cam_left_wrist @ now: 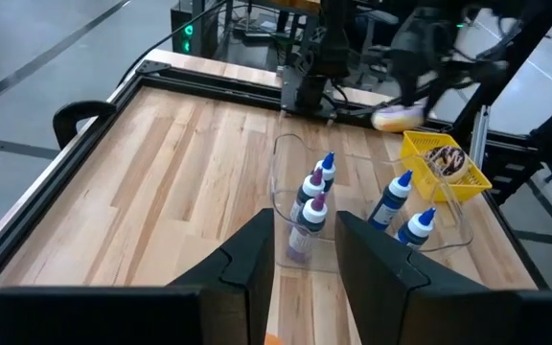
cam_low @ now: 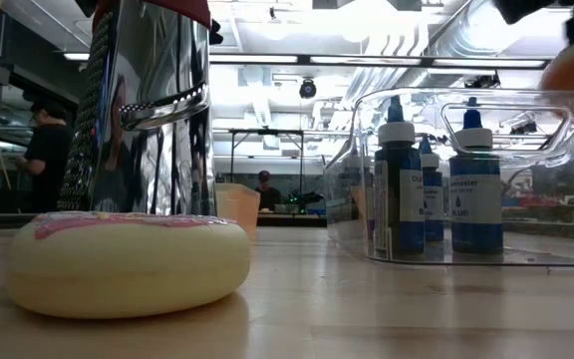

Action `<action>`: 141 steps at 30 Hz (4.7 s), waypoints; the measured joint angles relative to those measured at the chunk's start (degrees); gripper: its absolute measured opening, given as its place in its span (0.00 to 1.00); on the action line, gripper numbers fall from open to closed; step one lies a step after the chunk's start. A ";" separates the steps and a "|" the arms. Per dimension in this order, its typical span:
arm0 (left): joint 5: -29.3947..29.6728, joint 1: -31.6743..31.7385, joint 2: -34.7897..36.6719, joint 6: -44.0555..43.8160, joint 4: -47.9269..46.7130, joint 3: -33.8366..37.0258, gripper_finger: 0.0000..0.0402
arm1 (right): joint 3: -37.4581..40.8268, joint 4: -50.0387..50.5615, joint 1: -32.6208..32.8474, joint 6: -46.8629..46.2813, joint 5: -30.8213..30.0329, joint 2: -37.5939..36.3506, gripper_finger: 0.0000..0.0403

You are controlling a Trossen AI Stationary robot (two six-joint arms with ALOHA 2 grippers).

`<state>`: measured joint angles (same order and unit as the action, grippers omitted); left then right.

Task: Pick & Place Food Item
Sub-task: Put the white donut into the yellow bin, then put the pink donut into the yellow bin

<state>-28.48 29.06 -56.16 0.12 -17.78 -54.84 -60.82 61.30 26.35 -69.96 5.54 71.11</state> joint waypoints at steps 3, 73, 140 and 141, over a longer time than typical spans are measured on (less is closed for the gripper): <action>0.01 0.00 0.00 -0.80 0.05 0.01 0.27 | 0.00 -2.41 5.56 -4.49 -1.04 0.59 0.23; 0.07 -11.32 -0.02 -7.10 7.58 0.01 0.27 | 0.00 -12.19 25.05 -0.71 5.05 16.44 0.39; -0.20 -13.48 0.00 -7.04 6.13 0.01 0.27 | 0.00 -36.06 7.18 16.29 0.38 15.02 0.42; -0.24 -14.43 0.00 -7.06 5.84 0.01 0.27 | 0.02 -36.63 7.12 16.29 -1.01 15.02 0.42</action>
<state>-28.72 14.63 -56.16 -6.94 -11.94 -54.83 -60.80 24.66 33.47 -53.67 4.53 86.13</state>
